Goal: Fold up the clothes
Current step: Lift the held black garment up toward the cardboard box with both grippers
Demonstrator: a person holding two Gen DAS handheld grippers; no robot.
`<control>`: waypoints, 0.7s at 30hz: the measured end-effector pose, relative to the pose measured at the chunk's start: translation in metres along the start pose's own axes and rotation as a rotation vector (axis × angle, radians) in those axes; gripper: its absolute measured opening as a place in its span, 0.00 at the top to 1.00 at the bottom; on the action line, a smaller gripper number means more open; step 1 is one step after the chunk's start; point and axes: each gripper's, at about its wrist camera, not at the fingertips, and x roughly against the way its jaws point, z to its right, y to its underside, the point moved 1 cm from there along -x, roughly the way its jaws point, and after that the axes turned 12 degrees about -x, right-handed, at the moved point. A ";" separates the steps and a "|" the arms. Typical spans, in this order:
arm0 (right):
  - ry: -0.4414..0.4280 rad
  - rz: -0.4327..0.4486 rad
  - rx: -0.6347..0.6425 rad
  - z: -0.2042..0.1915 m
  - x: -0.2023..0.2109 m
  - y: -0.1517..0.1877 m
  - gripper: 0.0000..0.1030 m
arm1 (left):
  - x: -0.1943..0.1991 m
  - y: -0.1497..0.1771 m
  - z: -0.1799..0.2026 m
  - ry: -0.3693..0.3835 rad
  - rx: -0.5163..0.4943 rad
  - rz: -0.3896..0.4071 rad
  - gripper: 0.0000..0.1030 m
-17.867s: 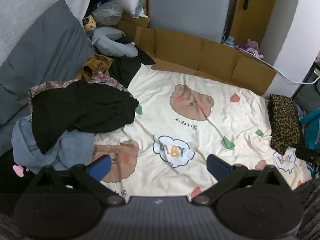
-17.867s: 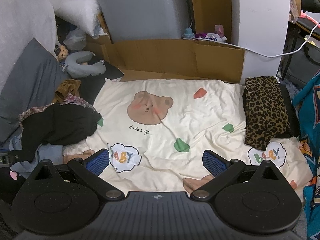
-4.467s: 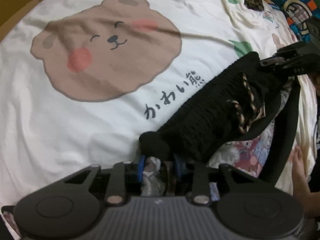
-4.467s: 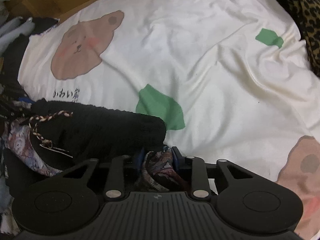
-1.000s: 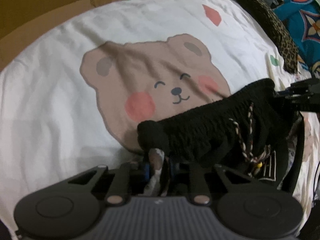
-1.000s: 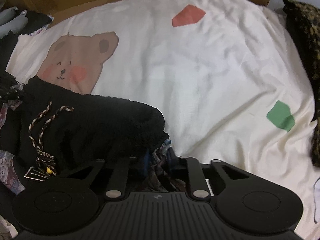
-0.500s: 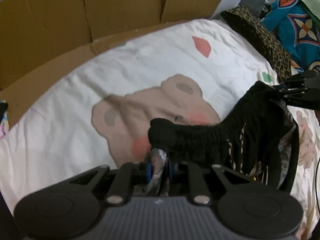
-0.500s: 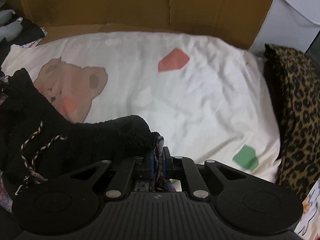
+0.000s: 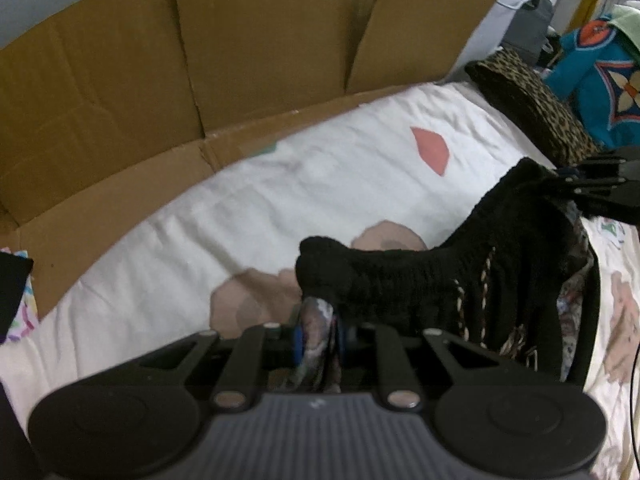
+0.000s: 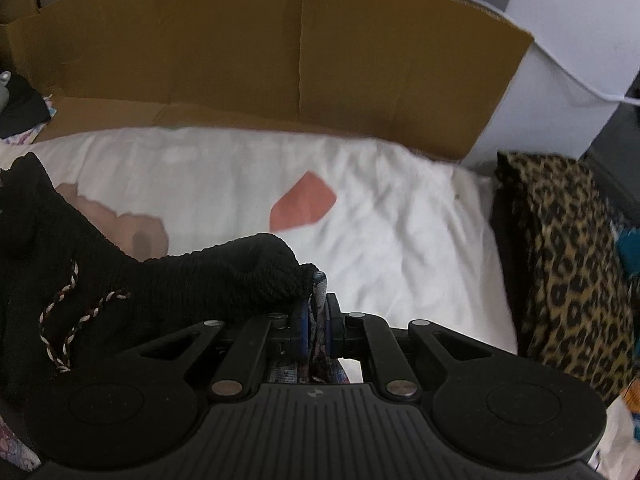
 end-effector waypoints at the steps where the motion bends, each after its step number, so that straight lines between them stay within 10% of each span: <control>1: 0.006 0.006 0.006 -0.001 -0.001 -0.004 0.95 | -0.002 -0.002 -0.003 -0.003 0.009 0.002 0.85; 21: 0.092 0.061 0.075 -0.025 -0.060 -0.090 0.95 | -0.030 -0.042 -0.068 -0.045 0.086 0.060 0.85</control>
